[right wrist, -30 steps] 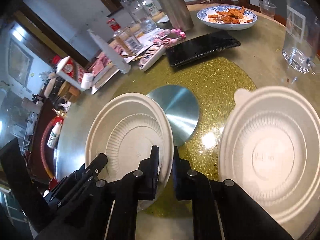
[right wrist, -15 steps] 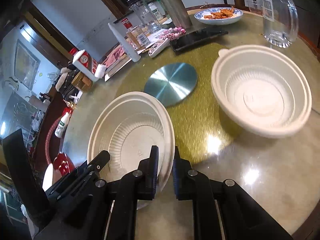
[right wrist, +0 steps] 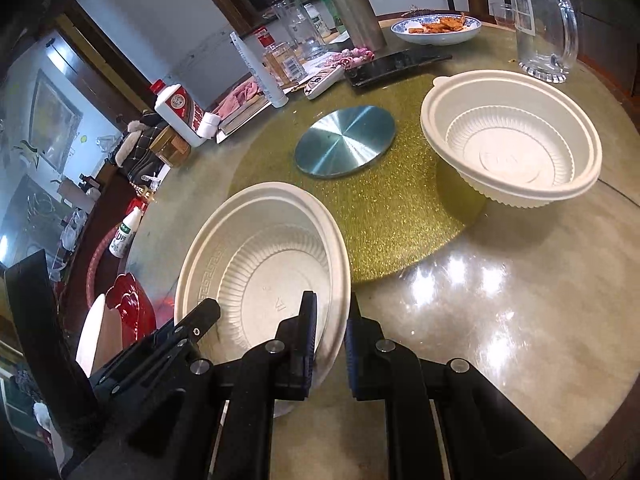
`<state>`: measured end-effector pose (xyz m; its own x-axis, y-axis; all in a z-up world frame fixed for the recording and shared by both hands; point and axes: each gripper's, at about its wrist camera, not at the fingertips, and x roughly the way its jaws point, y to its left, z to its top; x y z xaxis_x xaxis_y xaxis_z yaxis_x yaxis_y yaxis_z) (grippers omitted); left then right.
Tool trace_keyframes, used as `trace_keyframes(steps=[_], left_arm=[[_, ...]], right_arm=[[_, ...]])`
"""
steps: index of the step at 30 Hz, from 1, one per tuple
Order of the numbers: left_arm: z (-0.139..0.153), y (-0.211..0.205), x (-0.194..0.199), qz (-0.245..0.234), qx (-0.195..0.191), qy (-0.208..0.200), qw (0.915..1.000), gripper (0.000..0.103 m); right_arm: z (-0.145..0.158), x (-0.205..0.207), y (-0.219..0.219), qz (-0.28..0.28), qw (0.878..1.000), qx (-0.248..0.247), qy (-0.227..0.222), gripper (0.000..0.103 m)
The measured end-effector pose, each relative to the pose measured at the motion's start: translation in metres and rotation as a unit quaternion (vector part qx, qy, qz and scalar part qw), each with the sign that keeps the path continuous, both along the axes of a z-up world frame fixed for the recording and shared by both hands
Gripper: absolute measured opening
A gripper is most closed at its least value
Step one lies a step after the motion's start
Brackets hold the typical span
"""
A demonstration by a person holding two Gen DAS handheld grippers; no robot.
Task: Organize plates and bowls
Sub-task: 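Lift the beige bowl with both grippers and carry it toward the plate stack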
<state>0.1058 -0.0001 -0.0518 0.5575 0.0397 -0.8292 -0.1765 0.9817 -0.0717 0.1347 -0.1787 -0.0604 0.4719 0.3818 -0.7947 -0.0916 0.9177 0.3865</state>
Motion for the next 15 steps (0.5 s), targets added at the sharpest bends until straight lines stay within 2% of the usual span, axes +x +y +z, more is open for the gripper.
trace_keyframes(steps=[8, 15], left_arm=[[0.009, 0.007, -0.017, -0.002, -0.006, -0.011, 0.9999, 0.015], [0.037, 0.023, -0.038, 0.013, -0.007, -0.051, 0.9986, 0.015]], right_arm=[[0.011, -0.012, 0.005, 0.007, 1.000, 0.000, -0.014, 0.013], [0.041, -0.027, 0.022, 0.031, 0.998, 0.006, -0.054, 0.013]])
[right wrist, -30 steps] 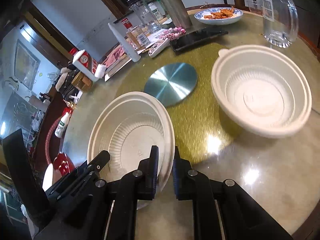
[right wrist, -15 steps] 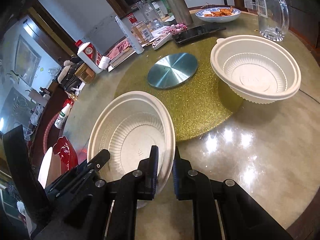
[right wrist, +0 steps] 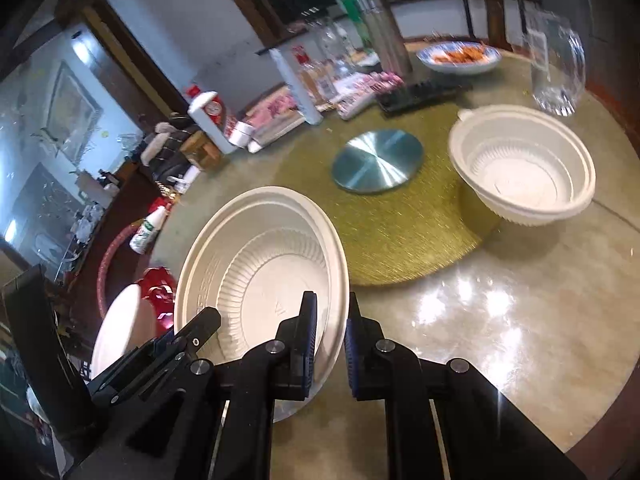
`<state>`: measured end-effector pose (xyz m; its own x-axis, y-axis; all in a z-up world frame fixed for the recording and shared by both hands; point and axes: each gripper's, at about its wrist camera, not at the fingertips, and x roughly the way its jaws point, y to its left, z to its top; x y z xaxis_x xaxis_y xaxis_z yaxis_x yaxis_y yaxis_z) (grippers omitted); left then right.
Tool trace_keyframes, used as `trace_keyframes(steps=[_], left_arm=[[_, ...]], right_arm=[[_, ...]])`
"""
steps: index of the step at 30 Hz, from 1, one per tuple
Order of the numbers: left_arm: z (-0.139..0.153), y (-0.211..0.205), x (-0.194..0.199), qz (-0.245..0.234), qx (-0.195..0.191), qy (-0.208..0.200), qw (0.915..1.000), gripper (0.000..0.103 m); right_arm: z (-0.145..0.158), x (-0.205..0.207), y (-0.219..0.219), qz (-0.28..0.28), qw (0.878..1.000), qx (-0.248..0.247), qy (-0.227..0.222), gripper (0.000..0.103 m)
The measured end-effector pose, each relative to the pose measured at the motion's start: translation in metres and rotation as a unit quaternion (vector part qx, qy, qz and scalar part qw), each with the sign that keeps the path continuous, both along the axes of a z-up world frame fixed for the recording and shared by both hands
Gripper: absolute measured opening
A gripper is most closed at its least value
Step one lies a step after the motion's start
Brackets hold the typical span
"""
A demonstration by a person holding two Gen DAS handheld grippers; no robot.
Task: Organize plates and bowls
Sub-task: 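Lift the beige bowl with both grippers and carry it toward the plate stack, then lower the beige bowl with both grippers into the nested white bowls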
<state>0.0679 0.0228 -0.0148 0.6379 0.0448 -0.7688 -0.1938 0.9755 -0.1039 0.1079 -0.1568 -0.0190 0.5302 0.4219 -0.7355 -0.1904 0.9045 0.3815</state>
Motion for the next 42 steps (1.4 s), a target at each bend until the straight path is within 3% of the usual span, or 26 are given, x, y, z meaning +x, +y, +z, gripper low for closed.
trace_keyframes(steps=[13, 25, 34, 42], left_arm=[[0.046, 0.068, -0.046, 0.068, -0.006, -0.067, 0.9954, 0.015], [0.039, 0.130, -0.069, 0.154, 0.001, -0.061, 0.9863, 0.015], [0.036, 0.151, -0.082, 0.184, 0.020, -0.054, 0.9813, 0.015], [0.028, 0.166, -0.089, 0.197, 0.011, -0.040, 0.9796, 0.015]], right_arm=[[0.041, -0.018, 0.070, 0.085, 0.995, 0.014, -0.052, 0.013], [0.046, -0.026, 0.152, 0.182, 0.981, 0.014, -0.062, 0.013], [0.039, -0.026, 0.187, 0.217, 0.975, 0.018, -0.047, 0.013], [0.029, -0.026, 0.205, 0.237, 0.971, 0.016, -0.034, 0.013]])
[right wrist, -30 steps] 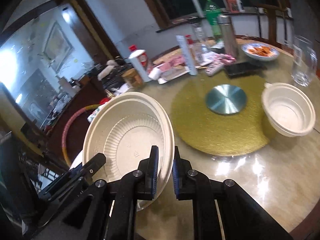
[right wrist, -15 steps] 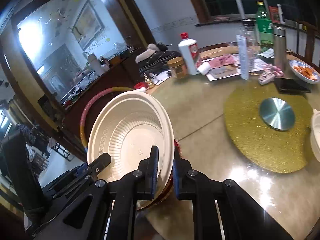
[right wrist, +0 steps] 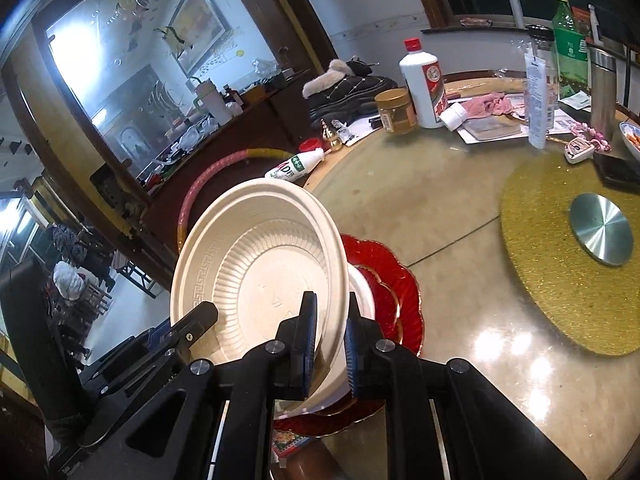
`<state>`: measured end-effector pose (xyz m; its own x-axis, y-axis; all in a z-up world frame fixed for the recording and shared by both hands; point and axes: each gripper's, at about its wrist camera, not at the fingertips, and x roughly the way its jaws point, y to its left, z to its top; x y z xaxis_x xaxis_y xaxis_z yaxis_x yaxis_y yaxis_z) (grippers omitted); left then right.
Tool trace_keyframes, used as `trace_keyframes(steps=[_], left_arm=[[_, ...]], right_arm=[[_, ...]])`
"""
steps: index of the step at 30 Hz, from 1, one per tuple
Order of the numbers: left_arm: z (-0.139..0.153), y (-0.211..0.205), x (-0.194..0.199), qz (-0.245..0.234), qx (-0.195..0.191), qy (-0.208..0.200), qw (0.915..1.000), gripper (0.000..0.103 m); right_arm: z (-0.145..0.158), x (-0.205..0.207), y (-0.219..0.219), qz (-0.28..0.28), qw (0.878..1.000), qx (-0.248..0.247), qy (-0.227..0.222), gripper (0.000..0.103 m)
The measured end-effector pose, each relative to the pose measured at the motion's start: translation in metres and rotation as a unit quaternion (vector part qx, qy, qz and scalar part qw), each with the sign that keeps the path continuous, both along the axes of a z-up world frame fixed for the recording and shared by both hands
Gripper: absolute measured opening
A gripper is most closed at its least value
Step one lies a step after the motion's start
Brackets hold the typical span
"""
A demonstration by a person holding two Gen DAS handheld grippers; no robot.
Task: Organize plates and bowls
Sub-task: 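Lower the beige bowl with both grippers into the nested white bowls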
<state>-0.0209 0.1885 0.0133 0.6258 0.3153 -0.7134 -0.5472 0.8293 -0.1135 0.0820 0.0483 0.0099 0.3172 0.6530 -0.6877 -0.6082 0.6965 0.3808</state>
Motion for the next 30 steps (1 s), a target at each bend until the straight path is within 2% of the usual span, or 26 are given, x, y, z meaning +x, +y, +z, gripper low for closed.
trace_keyframes(steps=[15, 30], left_arm=[[-0.015, 0.008, 0.003, 0.003, -0.008, 0.019, 0.9998, 0.015], [-0.014, 0.008, 0.003, 0.003, -0.003, 0.025, 0.9997, 0.015]], right_arm=[[-0.019, 0.003, 0.009, 0.008, 1.000, -0.017, 0.021, 0.013], [-0.022, 0.002, 0.010, 0.011, 0.999, -0.017, 0.030, 0.015]])
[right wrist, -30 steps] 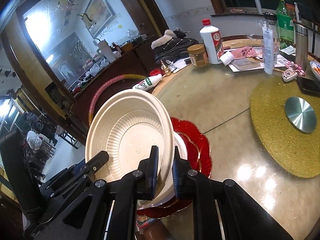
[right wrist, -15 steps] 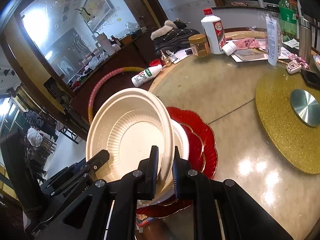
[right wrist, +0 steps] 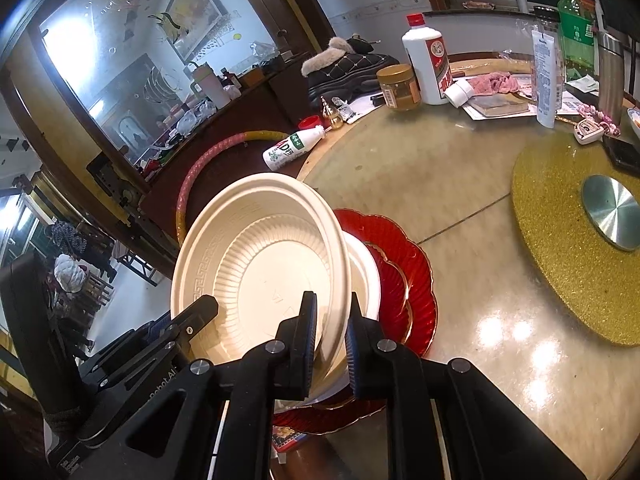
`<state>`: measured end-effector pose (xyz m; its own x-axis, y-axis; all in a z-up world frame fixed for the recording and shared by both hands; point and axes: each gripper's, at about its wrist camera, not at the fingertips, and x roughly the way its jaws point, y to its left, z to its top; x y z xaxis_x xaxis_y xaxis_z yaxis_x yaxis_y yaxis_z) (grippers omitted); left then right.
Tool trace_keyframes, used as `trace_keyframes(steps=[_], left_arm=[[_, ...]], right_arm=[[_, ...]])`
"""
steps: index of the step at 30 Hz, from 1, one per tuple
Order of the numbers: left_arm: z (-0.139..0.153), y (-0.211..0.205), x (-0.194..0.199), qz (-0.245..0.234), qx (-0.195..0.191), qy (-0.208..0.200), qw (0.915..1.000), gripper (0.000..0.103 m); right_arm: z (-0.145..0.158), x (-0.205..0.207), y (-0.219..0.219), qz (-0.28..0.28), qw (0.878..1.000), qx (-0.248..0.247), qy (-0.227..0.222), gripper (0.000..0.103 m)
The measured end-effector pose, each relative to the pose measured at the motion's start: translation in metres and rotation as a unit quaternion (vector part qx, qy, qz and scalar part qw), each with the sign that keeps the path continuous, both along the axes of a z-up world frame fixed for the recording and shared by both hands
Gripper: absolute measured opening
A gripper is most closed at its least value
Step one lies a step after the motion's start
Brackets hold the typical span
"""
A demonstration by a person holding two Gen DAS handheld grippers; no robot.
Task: Organize plates and bowls
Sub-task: 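Lower the beige bowl with both grippers into the nested white bowls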
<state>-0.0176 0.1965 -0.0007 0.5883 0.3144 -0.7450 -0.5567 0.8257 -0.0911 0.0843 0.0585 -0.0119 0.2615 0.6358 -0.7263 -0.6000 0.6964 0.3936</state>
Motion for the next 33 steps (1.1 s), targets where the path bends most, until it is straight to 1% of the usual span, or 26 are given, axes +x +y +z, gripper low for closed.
trace_keyframes(steps=[16, 29, 33], left_arm=[[-0.002, 0.003, -0.001, -0.001, -0.004, 0.001, 1.0000, 0.015], [-0.003, 0.009, -0.004, -0.002, -0.016, 0.003, 0.9999, 0.015], [-0.003, 0.012, -0.005, 0.000, -0.026, 0.002, 0.9997, 0.015]], right_arm=[[-0.002, -0.005, 0.005, 0.005, 1.000, -0.007, -0.001, 0.016], [0.002, -0.008, 0.006, 0.007, 1.000, -0.012, -0.003, 0.017], [0.001, -0.008, 0.008, 0.009, 1.000, -0.014, -0.001, 0.019]])
